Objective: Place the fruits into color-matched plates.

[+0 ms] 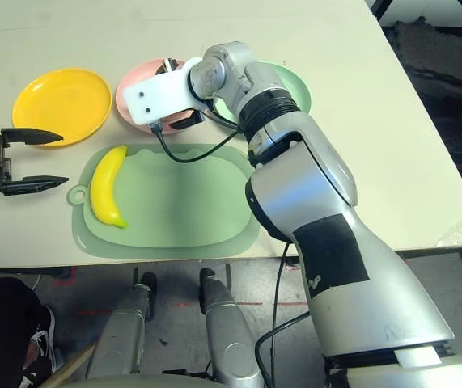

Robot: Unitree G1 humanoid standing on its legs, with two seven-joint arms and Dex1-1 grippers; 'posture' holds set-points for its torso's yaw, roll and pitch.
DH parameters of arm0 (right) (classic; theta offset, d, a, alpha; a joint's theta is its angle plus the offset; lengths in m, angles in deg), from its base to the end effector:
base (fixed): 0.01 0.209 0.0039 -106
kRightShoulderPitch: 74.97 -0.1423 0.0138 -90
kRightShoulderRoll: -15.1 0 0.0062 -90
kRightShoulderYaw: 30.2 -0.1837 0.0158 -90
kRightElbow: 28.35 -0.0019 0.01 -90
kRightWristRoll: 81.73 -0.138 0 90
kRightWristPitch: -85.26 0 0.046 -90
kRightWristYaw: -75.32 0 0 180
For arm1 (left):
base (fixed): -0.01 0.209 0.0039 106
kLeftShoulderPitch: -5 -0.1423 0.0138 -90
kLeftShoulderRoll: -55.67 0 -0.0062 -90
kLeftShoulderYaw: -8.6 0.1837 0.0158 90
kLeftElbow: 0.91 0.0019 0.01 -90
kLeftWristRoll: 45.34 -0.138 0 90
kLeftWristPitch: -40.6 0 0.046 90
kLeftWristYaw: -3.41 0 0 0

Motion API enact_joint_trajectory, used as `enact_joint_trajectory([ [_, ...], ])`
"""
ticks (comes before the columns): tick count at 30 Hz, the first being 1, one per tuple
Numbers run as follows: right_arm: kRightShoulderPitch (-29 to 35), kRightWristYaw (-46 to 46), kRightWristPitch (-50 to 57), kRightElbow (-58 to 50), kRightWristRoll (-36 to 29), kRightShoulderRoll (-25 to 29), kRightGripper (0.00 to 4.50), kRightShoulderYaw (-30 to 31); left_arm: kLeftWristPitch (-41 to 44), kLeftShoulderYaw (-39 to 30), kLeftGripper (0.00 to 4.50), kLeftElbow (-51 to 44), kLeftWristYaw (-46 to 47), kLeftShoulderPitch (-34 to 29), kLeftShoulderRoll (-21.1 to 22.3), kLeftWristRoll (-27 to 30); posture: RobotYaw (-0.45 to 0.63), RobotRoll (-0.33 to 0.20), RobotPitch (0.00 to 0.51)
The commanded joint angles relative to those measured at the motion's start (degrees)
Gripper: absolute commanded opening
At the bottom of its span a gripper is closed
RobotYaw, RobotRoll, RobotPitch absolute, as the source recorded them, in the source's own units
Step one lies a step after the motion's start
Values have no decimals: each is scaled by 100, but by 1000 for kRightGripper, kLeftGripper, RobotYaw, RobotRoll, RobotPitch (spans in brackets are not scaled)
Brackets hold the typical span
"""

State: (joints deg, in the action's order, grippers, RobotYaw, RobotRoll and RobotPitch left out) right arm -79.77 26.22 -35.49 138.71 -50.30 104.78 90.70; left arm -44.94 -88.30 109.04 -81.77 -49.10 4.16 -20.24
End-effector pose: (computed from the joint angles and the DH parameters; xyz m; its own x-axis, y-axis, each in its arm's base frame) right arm 0.3664 -0.0775 0.3159 0.6004 0.5914 -0.5383 -0.4077 -0.3527 -0.8422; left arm 0.2684 0.3280 0.2472 0.4172 -0.8688 -0.2668 0.8640 0.2880 0.4130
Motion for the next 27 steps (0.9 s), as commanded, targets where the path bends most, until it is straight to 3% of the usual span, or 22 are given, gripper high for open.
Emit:
enact_joint_trajectory([
  [1,-299,-777,-304,-204,-519,201,4459,-504,-236,11,4500,93,-181,65,186,-196,-9,0,368],
  [6,94,-3128,155,-769,-1939,661,4459,-1503,-314,-11,4500,174,-245,248,195,-238,4,0,373],
  [8,503,-4021,1223,-1537,-2667,937,4459,-1895,-316,-21,4500,109,-296,235,210,-216,6,0,375],
  [10,1046,-4323,2638,-2739,-3383,1218,4459,-2098,-372,-27,4500,116,-357,212,223,-218,5,0,376],
  [14,2490,-4130,5508,-5348,-4641,1675,4459,-2690,-690,14,4500,343,-560,253,212,-306,-4,0,379],
  [17,3755,-3623,6508,-6758,-5280,1875,4459,-3125,-1393,314,4500,571,-690,558,160,-674,17,0,389],
  [21,4791,-2974,6651,-7668,-5667,1796,4459,-3452,-1957,746,4500,636,-731,988,97,-897,44,0,394],
  [27,6333,-2050,5114,-8136,-5306,1498,4459,-3584,-2904,1813,4500,570,-732,1627,229,-884,58,0,391],
])
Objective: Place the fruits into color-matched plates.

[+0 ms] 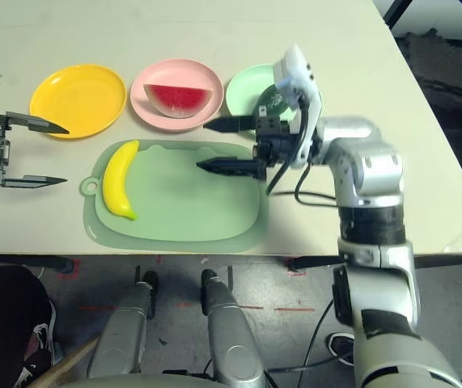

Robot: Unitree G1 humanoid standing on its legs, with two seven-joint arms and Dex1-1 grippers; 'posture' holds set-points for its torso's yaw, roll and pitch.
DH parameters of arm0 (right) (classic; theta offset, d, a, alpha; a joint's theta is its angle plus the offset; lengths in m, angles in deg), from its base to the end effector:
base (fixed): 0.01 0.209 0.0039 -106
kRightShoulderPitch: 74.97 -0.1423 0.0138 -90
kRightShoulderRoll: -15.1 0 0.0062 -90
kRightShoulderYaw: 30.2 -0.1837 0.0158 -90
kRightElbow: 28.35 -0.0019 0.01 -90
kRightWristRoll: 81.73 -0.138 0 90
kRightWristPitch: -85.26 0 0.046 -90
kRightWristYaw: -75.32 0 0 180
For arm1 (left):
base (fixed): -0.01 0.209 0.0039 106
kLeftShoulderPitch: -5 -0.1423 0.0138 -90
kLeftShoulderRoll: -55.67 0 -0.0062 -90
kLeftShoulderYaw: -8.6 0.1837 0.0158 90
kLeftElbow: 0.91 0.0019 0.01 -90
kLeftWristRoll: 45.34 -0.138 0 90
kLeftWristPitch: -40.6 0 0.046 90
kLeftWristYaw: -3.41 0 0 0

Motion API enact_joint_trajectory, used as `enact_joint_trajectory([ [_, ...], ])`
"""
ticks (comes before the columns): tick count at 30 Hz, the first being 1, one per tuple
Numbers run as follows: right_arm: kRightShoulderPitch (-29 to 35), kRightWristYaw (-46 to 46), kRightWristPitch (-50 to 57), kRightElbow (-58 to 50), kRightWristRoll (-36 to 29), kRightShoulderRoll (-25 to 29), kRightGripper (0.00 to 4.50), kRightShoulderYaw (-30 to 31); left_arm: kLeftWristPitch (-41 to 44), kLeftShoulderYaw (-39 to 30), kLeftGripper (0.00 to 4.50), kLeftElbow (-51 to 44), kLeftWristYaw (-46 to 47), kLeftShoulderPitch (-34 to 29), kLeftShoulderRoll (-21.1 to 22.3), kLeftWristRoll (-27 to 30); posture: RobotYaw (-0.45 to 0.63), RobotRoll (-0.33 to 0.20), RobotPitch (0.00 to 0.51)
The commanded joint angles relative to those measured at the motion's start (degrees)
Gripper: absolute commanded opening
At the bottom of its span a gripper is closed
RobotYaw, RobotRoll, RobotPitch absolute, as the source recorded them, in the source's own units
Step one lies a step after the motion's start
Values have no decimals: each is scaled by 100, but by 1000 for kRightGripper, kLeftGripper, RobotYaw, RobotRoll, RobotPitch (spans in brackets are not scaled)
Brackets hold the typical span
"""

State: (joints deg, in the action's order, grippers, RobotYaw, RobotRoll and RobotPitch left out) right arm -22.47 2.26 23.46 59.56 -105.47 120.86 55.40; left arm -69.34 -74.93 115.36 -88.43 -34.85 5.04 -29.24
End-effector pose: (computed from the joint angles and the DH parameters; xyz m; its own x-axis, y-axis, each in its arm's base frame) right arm 0.2862 -0.2171 0.2223 0.2452 0.9672 -0.0668 -0.9447 0.2229 -0.2407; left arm 0.2878 0.2896 0.2897 0.3095 -0.7952 -0.5215 0.7272 -0.1555 0.6686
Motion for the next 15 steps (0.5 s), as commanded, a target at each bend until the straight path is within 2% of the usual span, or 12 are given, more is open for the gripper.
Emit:
enact_joint_trajectory([
  [1,956,406,-1199,-266,342,-133,4459,-9,-640,711,4500,-75,-66,352,154,48,57,0,389],
  [8,2536,823,-3088,-276,566,-432,4459,25,-1561,2166,4500,148,-66,1232,78,330,52,0,382],
  [10,2751,962,-3363,-300,486,-547,4459,19,-1810,2500,4500,297,-66,1449,-29,328,42,0,376],
  [15,2971,1076,-3495,-456,123,-578,4459,-19,-2317,3143,4500,1060,-66,2088,-618,212,15,0,371],
])
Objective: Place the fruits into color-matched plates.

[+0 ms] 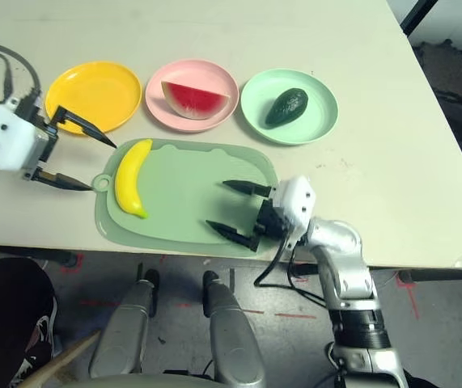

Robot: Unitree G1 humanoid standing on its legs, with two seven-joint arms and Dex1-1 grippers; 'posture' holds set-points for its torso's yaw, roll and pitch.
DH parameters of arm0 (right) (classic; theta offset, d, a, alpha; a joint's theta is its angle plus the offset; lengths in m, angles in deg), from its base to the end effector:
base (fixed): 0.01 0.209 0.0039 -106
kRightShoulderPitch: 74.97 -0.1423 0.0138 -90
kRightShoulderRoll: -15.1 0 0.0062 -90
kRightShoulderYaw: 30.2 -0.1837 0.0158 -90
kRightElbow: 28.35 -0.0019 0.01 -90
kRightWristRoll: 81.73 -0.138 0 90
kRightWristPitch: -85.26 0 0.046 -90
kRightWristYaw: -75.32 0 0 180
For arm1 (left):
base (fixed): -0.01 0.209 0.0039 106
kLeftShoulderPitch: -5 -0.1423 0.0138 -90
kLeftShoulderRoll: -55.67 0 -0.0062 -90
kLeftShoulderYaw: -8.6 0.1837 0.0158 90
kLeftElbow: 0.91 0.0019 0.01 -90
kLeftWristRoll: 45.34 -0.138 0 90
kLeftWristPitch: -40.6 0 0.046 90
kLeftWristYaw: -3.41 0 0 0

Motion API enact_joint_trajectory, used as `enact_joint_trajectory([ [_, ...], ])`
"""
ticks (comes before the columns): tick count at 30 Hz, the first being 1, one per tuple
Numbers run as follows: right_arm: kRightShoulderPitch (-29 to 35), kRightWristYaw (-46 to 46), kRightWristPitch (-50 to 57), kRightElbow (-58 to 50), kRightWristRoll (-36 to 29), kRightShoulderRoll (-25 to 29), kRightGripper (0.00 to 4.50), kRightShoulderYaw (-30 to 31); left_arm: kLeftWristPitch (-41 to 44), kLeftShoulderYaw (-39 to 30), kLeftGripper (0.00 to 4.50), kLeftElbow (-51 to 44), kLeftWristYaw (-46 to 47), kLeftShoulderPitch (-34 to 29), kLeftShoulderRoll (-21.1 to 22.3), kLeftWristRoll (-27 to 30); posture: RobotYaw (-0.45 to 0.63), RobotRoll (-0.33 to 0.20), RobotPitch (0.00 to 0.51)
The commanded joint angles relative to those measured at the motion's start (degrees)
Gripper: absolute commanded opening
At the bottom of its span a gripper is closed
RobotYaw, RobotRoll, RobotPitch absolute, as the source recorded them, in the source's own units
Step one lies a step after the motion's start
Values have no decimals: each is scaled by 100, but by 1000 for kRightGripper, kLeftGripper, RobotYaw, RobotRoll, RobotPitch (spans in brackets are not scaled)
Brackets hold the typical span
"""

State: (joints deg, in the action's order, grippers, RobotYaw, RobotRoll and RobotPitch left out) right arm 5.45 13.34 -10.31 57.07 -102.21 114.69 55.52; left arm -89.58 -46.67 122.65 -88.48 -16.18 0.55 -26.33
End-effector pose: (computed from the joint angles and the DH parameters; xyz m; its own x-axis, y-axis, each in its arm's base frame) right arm 0.2301 -0.2284 0.1221 0.4481 0.8894 0.0907 -0.8207 0.4495 -0.3528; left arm 0.3152 0.2080 0.3065 0.1046 -0.6953 -0.7110 0.4740 -0.5937 0.6503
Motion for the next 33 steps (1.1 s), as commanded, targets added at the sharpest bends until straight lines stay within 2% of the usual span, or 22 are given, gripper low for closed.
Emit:
enact_joint_trajectory([
  [1,199,-72,-130,-229,-264,77,4459,-35,-382,443,4500,489,-60,343,-303,-83,15,0,371],
  [5,181,-94,-71,-280,-475,189,4459,-43,-827,942,4500,889,-60,658,-546,-112,8,0,371],
  [13,-62,-89,23,-260,-609,313,4459,50,-2324,2306,4500,1437,-60,1308,-809,-321,2,0,371],
  [18,-25,-53,86,-405,-643,322,4459,117,-3002,2480,4500,2032,-60,1505,-1188,-604,-15,0,376],
  [22,72,-85,185,-641,-698,367,4459,198,-3105,2449,4500,2370,-60,1568,-1407,-779,-28,0,381],
  [26,155,-169,301,-851,-811,404,4500,287,-2983,2411,3608,2646,-60,1589,-1527,-990,-38,0,388],
  [31,199,-302,267,-925,-825,476,4500,380,-2916,2445,1818,2709,-60,1569,-1500,-1086,-47,0,392],
  [33,201,-325,273,-915,-841,497,4500,387,-2888,2466,1722,2671,-60,1576,-1446,-1046,-46,0,393],
])
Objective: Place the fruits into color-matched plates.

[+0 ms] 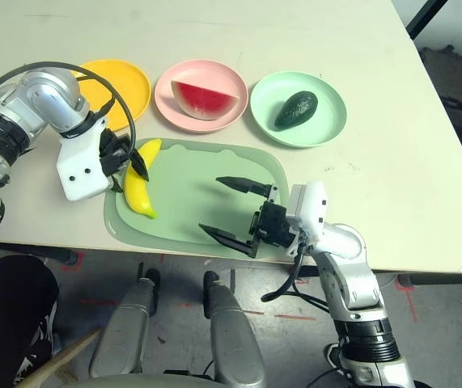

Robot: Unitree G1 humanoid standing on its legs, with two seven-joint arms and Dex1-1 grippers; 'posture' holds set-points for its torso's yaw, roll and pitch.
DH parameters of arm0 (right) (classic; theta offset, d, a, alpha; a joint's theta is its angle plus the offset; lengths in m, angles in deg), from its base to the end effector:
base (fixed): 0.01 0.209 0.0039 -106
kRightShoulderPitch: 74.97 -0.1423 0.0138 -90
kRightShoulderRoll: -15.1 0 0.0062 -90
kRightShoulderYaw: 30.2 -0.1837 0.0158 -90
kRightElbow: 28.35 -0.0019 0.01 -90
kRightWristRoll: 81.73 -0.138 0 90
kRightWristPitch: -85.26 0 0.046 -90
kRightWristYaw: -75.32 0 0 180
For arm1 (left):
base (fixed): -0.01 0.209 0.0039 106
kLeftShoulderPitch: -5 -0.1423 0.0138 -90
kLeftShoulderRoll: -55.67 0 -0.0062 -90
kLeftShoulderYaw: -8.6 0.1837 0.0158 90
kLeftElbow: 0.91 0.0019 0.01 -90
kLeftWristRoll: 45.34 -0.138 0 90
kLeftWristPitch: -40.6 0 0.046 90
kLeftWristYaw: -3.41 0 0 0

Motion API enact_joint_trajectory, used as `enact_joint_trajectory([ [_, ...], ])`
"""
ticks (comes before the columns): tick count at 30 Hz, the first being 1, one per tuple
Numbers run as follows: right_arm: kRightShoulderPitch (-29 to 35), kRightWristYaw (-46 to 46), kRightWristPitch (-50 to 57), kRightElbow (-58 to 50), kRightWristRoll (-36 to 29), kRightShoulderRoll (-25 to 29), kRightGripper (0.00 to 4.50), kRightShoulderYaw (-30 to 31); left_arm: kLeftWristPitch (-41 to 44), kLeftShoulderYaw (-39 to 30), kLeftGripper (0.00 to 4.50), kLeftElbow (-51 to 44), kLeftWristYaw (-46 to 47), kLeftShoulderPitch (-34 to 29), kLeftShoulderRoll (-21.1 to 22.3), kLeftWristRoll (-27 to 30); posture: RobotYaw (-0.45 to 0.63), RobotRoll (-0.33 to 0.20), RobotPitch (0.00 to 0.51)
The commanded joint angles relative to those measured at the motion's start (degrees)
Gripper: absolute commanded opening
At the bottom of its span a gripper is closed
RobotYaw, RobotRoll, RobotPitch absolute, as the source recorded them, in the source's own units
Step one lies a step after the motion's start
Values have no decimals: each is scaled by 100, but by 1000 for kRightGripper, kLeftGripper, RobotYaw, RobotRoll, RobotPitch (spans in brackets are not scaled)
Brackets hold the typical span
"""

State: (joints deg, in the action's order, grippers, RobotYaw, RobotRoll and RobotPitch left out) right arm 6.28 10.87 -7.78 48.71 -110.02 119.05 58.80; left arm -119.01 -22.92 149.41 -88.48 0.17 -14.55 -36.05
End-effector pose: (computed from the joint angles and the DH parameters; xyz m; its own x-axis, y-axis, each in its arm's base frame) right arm 0.2222 -0.2178 0.1417 0.2789 0.9530 0.1183 -0.8750 0.3030 -0.3777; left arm 0.3372 0.1400 0.2935 0.0692 -0.3566 -0.9317 0.1643 -0.9171 0.3633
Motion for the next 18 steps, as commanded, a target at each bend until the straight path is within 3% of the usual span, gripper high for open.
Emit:
enact_joint_trajectory([
  [1,118,-87,26,-78,-70,68,4500,57,86,95,1722,-22,-60,-50,95,-46,-46,0,394],
  [8,153,81,189,-223,-86,87,4500,47,401,-22,1722,-111,-60,62,472,275,-52,0,402],
  [15,8,1224,1059,-669,-67,-105,4500,26,95,-601,1721,161,-60,200,955,-15,-37,0,405],
  [18,250,1415,1116,-869,33,-210,4500,190,263,-986,1721,348,-60,327,1039,-120,-20,0,407],
])
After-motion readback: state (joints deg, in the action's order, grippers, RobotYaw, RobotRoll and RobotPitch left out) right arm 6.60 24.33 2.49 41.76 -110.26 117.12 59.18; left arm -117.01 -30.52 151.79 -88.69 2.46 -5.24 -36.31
